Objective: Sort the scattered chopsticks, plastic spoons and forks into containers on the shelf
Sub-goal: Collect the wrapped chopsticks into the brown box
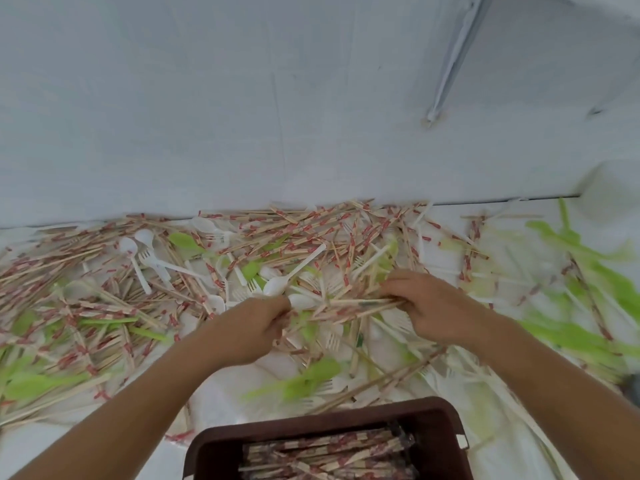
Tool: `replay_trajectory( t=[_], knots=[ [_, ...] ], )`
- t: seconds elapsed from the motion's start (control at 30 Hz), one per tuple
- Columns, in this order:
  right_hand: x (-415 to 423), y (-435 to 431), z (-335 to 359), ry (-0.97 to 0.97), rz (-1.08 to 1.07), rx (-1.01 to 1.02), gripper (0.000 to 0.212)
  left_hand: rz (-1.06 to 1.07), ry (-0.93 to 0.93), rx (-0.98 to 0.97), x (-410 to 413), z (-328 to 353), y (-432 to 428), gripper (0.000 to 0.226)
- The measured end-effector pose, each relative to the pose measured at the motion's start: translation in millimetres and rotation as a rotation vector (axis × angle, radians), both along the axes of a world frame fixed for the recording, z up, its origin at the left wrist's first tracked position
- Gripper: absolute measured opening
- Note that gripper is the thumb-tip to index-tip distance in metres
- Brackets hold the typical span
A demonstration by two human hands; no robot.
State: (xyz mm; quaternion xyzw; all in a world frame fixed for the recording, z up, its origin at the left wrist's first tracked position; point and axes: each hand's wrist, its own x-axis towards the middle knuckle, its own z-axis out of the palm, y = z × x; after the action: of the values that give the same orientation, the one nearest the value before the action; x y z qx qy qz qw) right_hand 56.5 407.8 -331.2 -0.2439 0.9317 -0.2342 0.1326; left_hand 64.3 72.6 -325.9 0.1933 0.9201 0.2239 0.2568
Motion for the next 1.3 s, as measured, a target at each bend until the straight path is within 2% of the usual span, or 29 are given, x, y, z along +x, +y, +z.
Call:
replay_trajectory(
  t=[0.17, 0.3, 0.37, 0.43, 0.53, 0.63, 0.73, 0.9, 1.07, 1.23, 1.3],
  knots=[
    [-7, 13, 20, -0.217, -0.355, -0.196, 0.028, 0.151, 0.052, 0.215, -7, 13, -7, 0.023],
    [-9, 1, 19, -0.303, -0.432, -0.335, 0.016, 0.128, 0.046, 0.203, -5, 13, -4, 0.025],
    [-5, -4, 18, -0.338, -0.365, -0.269, 0.010, 0.067, 0.012, 0.158, 2, 5, -6, 0.027],
    [2, -6, 15, -0.376, -0.253, -0.103, 0.004, -0.010, -0.030, 0.046, 13, -11, -11, 0.040],
    [22, -12, 3, -0.389, -0.069, 0.241, 0.021, -0.174, 0.047, -0.192, 32, -41, -14, 0.062],
    [39, -27, -13, -0.227, 0.128, 0.477, 0.029, -0.235, 0.109, -0.200, 35, -50, -10, 0.045],
    [42, -37, -13, -0.114, 0.282, 0.519, 0.024, -0.273, 0.094, -0.183, 32, -46, -6, 0.024],
    [47, -40, -11, -0.123, 0.338, 0.607, 0.015, -0.169, 0.131, -0.208, 33, -43, -10, 0.027],
    [45, -25, 5, -0.130, 0.126, 0.557, 0.008, -0.025, 0.185, 0.011, 29, -25, -18, 0.038],
    [24, -9, 37, -0.254, -0.054, 0.408, 0.019, 0.146, 0.174, 0.158, 18, 9, -16, 0.032],
    [17, -1, 48, -0.287, -0.121, 0.352, 0.017, 0.215, 0.184, 0.165, 11, 17, -17, 0.032]
  ],
)
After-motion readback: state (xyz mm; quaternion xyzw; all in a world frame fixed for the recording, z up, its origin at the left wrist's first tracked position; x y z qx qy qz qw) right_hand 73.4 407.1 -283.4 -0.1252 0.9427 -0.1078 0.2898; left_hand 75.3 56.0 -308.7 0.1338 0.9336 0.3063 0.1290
